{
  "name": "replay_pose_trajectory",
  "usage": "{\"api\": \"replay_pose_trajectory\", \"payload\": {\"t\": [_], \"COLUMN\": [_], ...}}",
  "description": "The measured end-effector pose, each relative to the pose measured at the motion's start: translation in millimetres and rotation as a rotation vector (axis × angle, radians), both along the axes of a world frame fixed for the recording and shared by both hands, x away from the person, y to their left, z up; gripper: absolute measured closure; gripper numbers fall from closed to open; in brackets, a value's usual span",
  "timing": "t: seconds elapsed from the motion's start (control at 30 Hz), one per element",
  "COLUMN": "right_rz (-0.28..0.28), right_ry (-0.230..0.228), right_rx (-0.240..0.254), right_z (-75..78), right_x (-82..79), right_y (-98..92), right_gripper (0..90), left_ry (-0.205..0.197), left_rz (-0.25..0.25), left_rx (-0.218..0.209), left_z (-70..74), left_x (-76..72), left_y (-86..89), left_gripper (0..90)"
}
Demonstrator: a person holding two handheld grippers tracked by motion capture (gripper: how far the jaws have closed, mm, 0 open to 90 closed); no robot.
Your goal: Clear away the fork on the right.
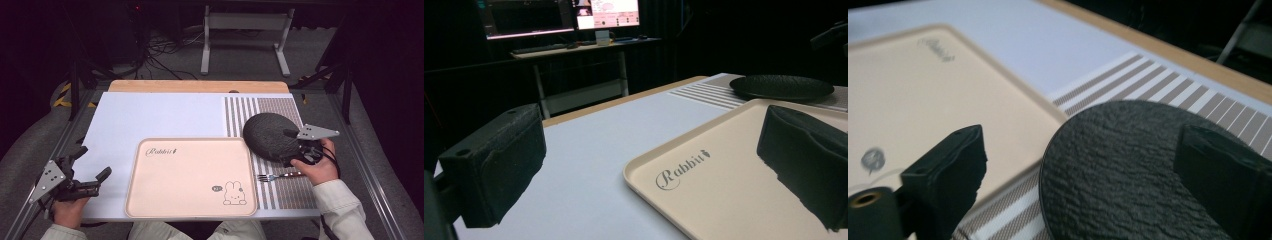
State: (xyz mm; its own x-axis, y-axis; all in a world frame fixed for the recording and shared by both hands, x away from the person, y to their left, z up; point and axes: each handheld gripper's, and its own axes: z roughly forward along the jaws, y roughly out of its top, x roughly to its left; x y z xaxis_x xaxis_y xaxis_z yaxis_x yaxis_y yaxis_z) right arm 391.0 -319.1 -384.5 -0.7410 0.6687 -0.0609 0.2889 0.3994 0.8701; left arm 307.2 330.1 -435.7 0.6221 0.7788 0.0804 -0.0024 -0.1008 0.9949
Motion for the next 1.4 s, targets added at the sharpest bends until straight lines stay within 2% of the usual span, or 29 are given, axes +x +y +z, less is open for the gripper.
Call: {"api": "replay_pose_trajectory", "payload": {"t": [0.17, 0.23, 0.27, 0.3, 0.33, 0.37, 0.4, 0.43, 0.47, 0.5, 0.53, 0.57, 0.73, 0.87, 1.07, 1.3, 1.4], "right_rz": [0.06, 0.086, 0.086, 0.111, 0.111, 0.128, 0.128, 0.146, 0.146, 0.16, 0.165, 0.165, 0.199, 0.211, 0.259, 0.275, 0.267], "right_ry": [0.068, 0.087, 0.087, 0.103, 0.103, 0.12, 0.12, 0.133, 0.133, 0.154, 0.159, 0.159, 0.2, 0.25, 0.309, 0.352, 0.373], "right_rx": [-0.148, -0.224, -0.224, -0.284, -0.284, -0.337, -0.337, -0.384, -0.384, -0.432, -0.452, -0.452, -0.539, -0.607, -0.688, -0.741, -0.744], "right_z": [9.7, 15.7, 15.7, 21.6, 21.6, 26.0, 26.0, 28.9, 28.9, 30.0, 30.1, 30.1, 28.0, 23.6, 15.8, 13.7, 11.7], "right_x": [1.6, 3.2, 3.2, 5.0, 5.0, 6.1, 6.1, 7.2, 7.2, 8.0, 8.4, 8.4, 9.6, 11.3, 12.3, 12.4, 12.3], "right_y": [2.7, 2.8, 2.8, 2.1, 2.1, 1.9, 1.9, 1.7, 1.7, 1.2, 1.1, 1.1, 0.9, 0.7, 2.6, 1.9, 2.0], "right_gripper": [12.0, 12.0, 12.0, 11.9, 11.9, 11.5, 11.5, 11.6, 11.6, 12.4, 12.8, 12.8, 14.3, 10.1, 10.8, 10.9, 10.2], "left_ry": [0.001, 0.001, 0.002, 0.002, 0.002, 0.002, 0.002, 0.002, 0.002, 0.001, 0.001, 0.001, 0.002, 0.007, 0.006, 0.006, 0.005], "left_rz": [0.004, 0.004, 0.004, 0.003, 0.003, 0.004, 0.004, 0.004, 0.005, 0.005, 0.004, 0.004, 0.003, 0.002, 0.004, 0.003, 0.001], "left_rx": [-0.002, -0.003, -0.002, -0.002, -0.002, -0.002, -0.002, -0.003, -0.002, -0.004, -0.005, -0.005, -0.006, -0.001, -0.001, -0.004, -0.004], "left_z": [0.0, -0.1, -0.1, -0.1, -0.1, -0.1, -0.1, -0.1, 0.0, 0.2, 0.4, 0.4, 0.6, 0.6, 0.8, 0.9, 1.0], "left_x": [-0.1, 0.0, 0.1, 0.1, 0.1, 0.1, 0.1, 0.0, 0.0, -0.1, -0.2, -0.2, -0.3, 0.1, -0.1, -0.2, -0.2], "left_y": [0.1, 0.1, 0.0, -0.1, -0.1, 0.0, 0.0, 0.1, 0.2, 0.4, 0.4, 0.4, 0.1, 0.6, 0.5, 0.3, 0.2], "left_gripper": [0.0, 0.0, 0.0, 0.0, 0.0, 0.0, 0.0, 0.0, 0.0, 0.0, 0.0, 0.0, 0.0, 0.0, 0.0, 0.0, 0.0]}}
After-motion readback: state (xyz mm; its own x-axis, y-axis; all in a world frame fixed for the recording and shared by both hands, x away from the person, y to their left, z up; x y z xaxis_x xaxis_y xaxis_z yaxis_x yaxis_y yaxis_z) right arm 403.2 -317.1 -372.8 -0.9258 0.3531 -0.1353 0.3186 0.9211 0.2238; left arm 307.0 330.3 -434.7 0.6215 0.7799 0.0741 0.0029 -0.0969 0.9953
